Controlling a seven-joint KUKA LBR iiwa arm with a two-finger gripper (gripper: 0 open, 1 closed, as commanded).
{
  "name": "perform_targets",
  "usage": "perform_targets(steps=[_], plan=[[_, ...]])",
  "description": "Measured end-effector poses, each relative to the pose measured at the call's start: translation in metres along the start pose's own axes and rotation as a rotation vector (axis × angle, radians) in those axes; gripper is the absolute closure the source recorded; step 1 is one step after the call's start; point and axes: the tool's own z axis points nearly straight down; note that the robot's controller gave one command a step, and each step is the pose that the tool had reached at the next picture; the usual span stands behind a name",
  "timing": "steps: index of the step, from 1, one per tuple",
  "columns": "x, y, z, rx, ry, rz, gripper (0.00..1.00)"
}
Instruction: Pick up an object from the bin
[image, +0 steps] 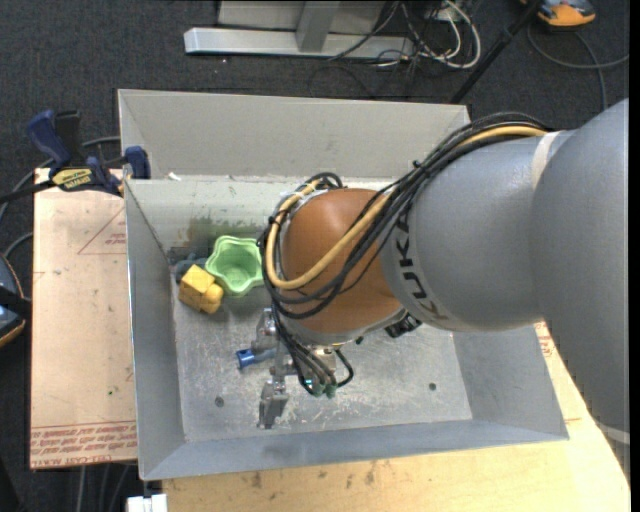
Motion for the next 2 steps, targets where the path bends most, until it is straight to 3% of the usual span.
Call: perform_targets(steps=[1, 2], plan=[[-0.0644, -0.0198, 0.0800, -0.001, -0.011, -0.036, 0.00], [-0.0627, -0.0180, 0.0764, -0.002, -0.009, -0.038, 1.00]])
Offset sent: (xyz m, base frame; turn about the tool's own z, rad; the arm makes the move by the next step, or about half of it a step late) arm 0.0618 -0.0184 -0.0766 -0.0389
